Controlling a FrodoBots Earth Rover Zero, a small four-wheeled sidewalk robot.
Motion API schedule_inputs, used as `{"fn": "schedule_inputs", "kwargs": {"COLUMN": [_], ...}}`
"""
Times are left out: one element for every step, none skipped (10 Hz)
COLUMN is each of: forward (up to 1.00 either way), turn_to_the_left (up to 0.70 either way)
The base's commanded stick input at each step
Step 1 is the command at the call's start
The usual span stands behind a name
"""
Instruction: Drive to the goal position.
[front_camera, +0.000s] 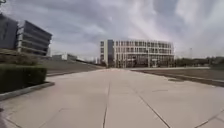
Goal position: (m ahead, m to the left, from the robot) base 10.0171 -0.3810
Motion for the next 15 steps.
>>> {"fn": "schedule_inputs", "kwargs": {"forward": [0.70, 0.70, 0.70, 0.70, 0.70, 0.70, 0.70, 0.70, 0.70, 0.70, 0.70, 0.70, 0.70, 0.70, 0.70], "turn_to_the_left": [0.00, 0.00, 0.00, 0.00, 0.00, 0.00, 0.00, 0.14, 0.31, 0.35, 0.12, 0.00, 0.00, 0.00, 0.00]}}
